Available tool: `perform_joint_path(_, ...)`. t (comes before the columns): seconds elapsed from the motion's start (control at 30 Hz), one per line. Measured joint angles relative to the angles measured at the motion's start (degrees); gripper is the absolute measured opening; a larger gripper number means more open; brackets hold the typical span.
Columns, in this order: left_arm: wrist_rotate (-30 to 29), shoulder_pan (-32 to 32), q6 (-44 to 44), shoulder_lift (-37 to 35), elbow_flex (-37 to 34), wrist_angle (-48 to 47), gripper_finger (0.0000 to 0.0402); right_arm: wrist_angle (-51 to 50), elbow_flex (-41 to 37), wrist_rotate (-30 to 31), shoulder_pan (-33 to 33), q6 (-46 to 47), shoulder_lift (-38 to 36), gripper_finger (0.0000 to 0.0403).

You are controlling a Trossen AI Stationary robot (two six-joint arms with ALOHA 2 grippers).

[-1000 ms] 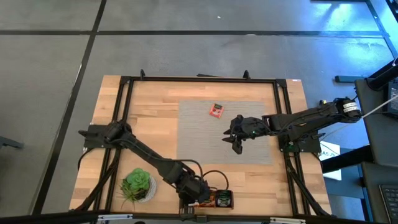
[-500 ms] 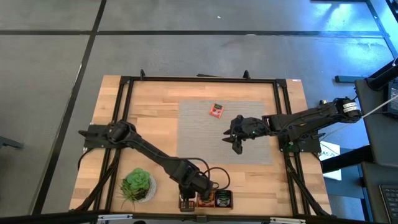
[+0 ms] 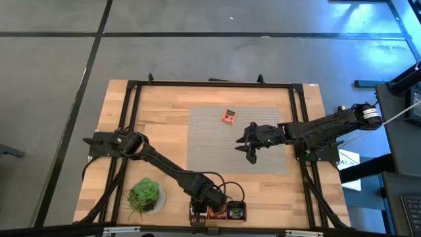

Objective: Pick & Place Tea
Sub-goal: Put the white and orange tea bag into the left section of the wooden organizer

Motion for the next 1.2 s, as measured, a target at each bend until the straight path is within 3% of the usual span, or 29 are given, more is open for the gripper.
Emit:
perform_joint_path(0.6,1.8,1.0,0.1,1.2,0.0,-0.1,0.0018,1.1,0.0,0.0,0.0,-1.3,0.0,0.0162)
perform_joint_path(1.07,4.5,1.5,1.3,-2.8,0.0,0.0,0.0123,1.0,0.0,0.0,0.0,-1.3,0.0,0.0162)
perform_joint_path(1.2,0.6,2.5,5.5,-6.1,0.0,-0.5,0.013,0.9,0.0,-0.1,0.0,-1.3,0.0,0.0162)
